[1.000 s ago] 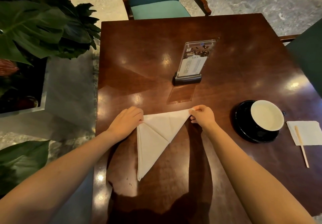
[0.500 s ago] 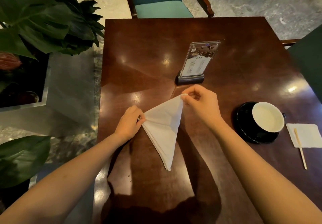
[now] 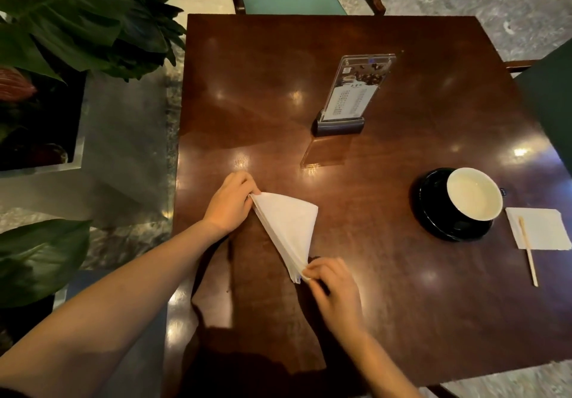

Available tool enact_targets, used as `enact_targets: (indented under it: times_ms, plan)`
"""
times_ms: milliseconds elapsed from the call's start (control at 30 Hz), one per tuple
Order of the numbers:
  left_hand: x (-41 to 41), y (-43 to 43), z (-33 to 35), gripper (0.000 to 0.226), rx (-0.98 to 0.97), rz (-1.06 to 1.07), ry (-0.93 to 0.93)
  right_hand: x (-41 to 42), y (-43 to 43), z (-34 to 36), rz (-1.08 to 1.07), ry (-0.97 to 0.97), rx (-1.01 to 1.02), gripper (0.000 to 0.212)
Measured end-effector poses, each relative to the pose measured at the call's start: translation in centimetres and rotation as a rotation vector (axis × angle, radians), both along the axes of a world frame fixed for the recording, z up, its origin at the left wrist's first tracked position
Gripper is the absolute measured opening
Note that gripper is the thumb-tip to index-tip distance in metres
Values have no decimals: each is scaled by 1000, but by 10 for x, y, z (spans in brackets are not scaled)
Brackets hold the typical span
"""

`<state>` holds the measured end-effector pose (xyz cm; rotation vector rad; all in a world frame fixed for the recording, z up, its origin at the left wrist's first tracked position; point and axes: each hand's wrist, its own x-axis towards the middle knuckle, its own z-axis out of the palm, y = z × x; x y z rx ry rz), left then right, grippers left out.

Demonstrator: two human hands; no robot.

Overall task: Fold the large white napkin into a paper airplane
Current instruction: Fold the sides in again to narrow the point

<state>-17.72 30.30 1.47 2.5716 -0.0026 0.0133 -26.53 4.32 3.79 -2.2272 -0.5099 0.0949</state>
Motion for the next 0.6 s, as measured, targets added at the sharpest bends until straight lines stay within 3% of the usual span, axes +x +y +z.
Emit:
enact_targets:
  times_ms: [400, 600]
  plan:
    - [-3, 7, -3, 14, 320, -177, -140, -27, 26, -32, -127, -17, -249, 13]
    - [-14, 24, -1, 16, 467, -363, -135, 8, 5, -29, -241, -18, -197, 10]
